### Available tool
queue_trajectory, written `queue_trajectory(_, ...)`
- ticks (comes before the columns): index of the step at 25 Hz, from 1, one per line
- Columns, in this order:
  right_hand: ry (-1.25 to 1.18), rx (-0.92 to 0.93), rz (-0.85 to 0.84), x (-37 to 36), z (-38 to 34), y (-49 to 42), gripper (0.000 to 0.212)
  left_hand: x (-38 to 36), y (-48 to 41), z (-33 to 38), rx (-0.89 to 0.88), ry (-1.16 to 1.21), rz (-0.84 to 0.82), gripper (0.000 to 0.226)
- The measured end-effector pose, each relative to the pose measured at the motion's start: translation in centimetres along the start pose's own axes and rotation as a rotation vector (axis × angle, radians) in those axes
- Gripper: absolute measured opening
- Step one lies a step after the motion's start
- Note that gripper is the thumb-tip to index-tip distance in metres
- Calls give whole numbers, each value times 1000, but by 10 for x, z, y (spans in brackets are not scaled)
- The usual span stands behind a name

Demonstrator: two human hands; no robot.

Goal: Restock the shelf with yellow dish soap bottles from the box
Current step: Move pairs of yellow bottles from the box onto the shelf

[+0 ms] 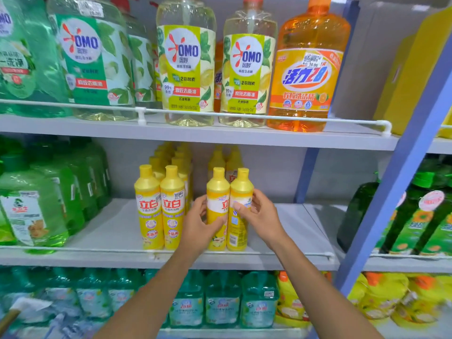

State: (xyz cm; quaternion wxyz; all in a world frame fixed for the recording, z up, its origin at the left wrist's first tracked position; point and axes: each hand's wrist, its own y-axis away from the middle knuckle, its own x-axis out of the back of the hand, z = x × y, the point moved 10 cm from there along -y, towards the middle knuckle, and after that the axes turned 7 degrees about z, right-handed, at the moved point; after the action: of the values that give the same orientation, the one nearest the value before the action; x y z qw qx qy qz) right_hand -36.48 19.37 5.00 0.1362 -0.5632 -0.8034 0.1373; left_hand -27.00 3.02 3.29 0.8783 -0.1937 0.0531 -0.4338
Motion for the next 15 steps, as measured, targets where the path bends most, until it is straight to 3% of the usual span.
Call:
queue_trajectory(4,-1,-37,28,2,11,6,53,-2,3,-11,23,60,3,57)
queue_trajectory(10,28,-39,226,0,14,17,60,0,1,-10,33,83,-64,52)
queue_trajectory(15,-28,-82,128,-4,19,22,56,2,5,-9,35,80,-82,51)
